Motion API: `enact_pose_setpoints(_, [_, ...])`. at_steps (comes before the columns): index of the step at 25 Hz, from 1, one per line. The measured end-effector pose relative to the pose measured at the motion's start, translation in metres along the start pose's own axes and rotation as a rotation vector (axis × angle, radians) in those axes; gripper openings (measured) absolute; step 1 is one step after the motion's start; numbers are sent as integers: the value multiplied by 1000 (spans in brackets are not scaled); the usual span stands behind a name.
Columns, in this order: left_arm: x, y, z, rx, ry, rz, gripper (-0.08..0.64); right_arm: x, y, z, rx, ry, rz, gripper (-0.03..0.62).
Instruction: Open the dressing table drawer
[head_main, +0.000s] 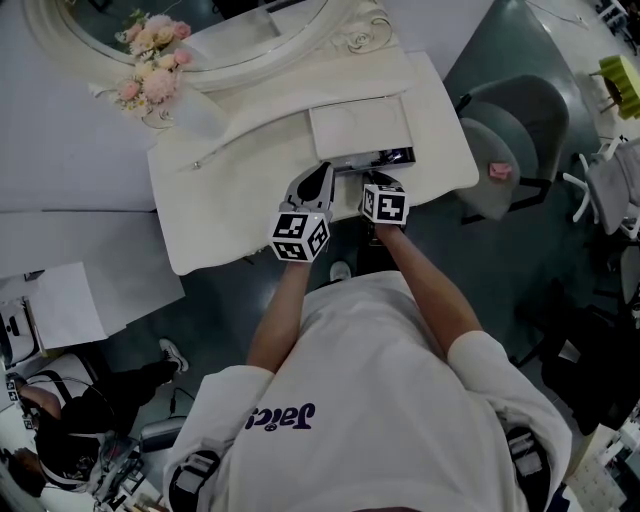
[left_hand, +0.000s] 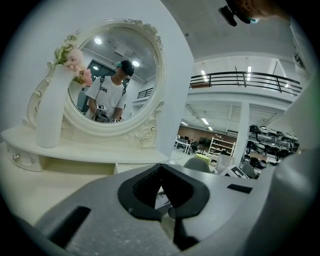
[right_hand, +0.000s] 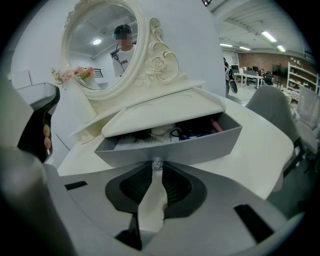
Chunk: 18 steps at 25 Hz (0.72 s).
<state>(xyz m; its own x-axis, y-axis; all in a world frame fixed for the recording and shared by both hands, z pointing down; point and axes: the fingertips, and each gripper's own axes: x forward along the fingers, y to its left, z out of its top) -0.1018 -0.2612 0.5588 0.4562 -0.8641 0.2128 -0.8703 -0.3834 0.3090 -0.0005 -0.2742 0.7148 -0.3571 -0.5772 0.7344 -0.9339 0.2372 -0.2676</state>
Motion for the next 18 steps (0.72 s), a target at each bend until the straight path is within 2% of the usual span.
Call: enact_pose_setpoints(18, [-22, -17, -13, 19, -9, -22, 15, -28, 2, -32, 7, -15, -16, 69])
